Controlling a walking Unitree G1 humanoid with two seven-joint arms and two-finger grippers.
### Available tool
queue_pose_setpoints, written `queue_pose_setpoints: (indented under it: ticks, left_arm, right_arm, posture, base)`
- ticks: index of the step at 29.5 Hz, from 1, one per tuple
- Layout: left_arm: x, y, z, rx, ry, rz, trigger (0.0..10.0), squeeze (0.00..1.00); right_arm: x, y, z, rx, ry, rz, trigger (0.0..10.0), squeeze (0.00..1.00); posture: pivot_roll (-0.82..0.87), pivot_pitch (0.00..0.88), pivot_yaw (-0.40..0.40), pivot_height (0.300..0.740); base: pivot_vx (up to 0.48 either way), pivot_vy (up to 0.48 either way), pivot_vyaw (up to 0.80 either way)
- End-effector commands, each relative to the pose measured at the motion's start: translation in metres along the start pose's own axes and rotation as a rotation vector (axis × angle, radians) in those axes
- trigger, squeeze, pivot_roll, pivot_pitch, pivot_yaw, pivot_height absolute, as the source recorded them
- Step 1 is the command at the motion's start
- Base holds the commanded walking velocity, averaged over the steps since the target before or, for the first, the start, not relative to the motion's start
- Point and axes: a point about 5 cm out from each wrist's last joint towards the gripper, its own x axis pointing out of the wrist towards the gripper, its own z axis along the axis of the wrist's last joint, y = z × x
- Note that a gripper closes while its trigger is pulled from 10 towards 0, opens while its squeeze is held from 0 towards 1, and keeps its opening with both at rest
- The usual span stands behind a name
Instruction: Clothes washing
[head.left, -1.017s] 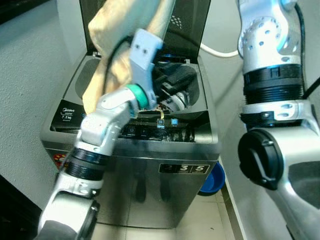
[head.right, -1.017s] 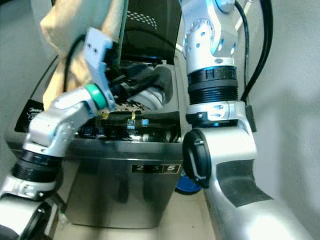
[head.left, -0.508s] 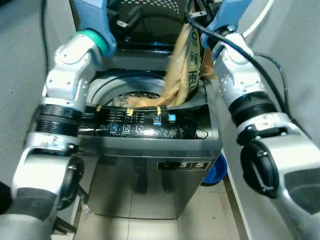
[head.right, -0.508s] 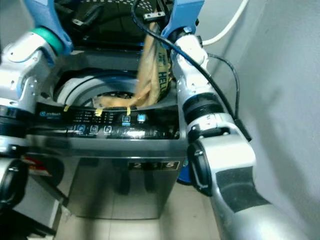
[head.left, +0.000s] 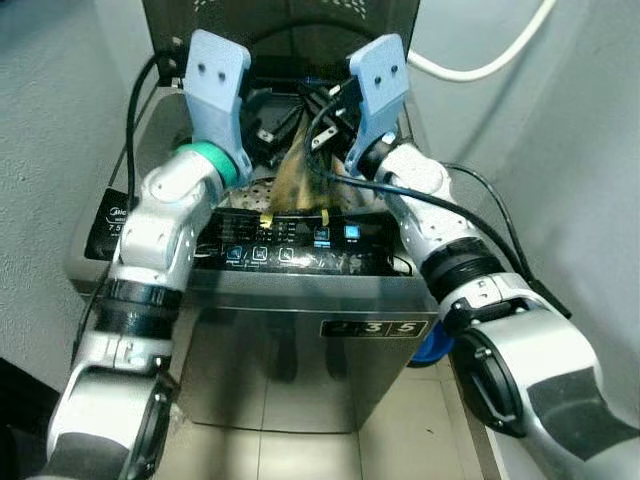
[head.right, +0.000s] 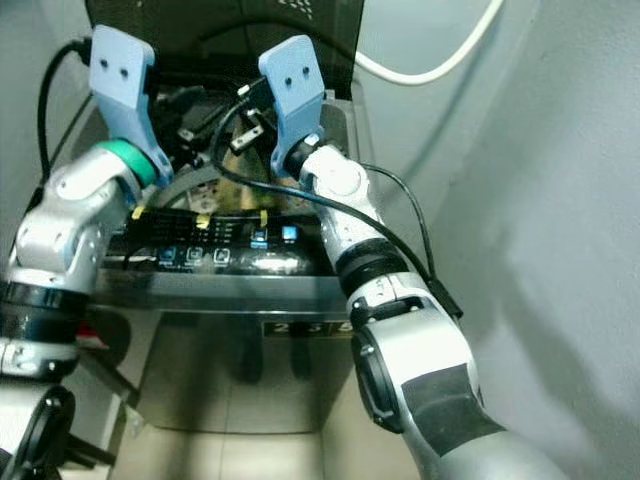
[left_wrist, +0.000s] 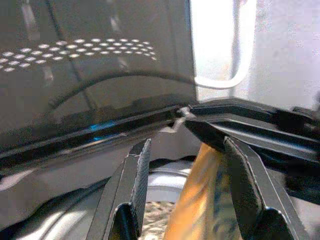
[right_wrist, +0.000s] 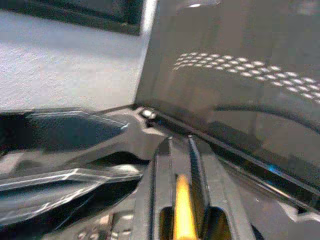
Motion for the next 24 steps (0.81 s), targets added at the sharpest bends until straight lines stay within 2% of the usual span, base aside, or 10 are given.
queue_pose_setpoints:
  ticks: [1,4,6,10,17,18,19,20,23,24]
  left_arm:
    - [0.001,-0.018,0.011,-0.002,-0.039,-0.072,10.0,0.00]
    - [-0.002,-0.022,0.015,-0.010,-0.047,-0.080,10.0,0.00]
    - [-0.005,-0.032,0.018,-0.016,-0.063,-0.099,10.0,0.00]
    - [-0.006,-0.040,0.018,-0.013,-0.068,-0.106,10.0,0.00]
    - [-0.009,-0.041,0.019,-0.011,-0.066,-0.093,10.0,0.00]
    - [-0.009,-0.041,0.020,-0.010,-0.065,-0.084,10.0,0.00]
    - [-0.009,-0.041,0.020,-0.010,-0.065,-0.084,10.0,0.00]
    - [-0.010,-0.039,0.021,-0.010,-0.065,-0.073,10.0,0.00]
    - [-0.011,-0.036,0.022,-0.007,-0.067,-0.050,10.0,0.00]
    - [-0.012,-0.035,0.022,0.005,-0.071,-0.028,10.0,0.00]
  right_arm:
    - [0.005,-0.001,0.010,-0.003,-0.021,0.006,10.0,1.00]
    - [0.004,-0.008,0.018,-0.003,-0.047,0.020,10.0,1.00]
    - [-0.001,-0.012,0.027,-0.047,-0.065,0.140,10.0,1.00]
    - [-0.014,-0.018,0.033,-0.067,-0.076,0.262,10.0,1.00]
    - [-0.031,-0.027,0.039,-0.049,-0.121,0.256,10.0,1.00]
    - [-0.036,-0.029,0.040,-0.035,-0.129,0.249,10.0,0.11]
    - [-0.036,-0.029,0.040,-0.035,-0.129,0.249,10.0,0.11]
    - [-0.042,-0.031,0.038,-0.036,-0.124,0.244,10.0,0.00]
    - [-0.051,-0.036,0.039,-0.032,-0.131,0.207,10.0,0.00]
    - [-0.056,-0.046,0.045,-0.017,-0.181,0.112,10.0,0.00]
  posture:
    - [0.09,0.091,0.054,0.740]
    - [0.09,0.090,0.054,0.740]
    - [0.09,0.084,0.057,0.740]
    - [0.09,0.084,0.060,0.740]
    - [0.09,0.083,0.066,0.740]
    - [0.09,0.082,0.066,0.740]
    - [0.09,0.082,0.066,0.740]
    - [0.09,0.082,0.065,0.740]
    - [0.09,0.079,0.062,0.740]
    - [0.10,0.074,0.055,0.740]
  base:
    - [0.000,0.000,0.00]
    - [0.000,0.000,0.00]
    - [0.000,0.000,0.00]
    - [0.000,0.000,0.00]
    - [0.000,0.000,0.00]
    - [0.000,0.000,0.00]
    - [0.000,0.000,0.00]
    - [0.000,0.000,0.00]
    - [0.000,0.000,0.00]
    - [0.000,0.000,0.00]
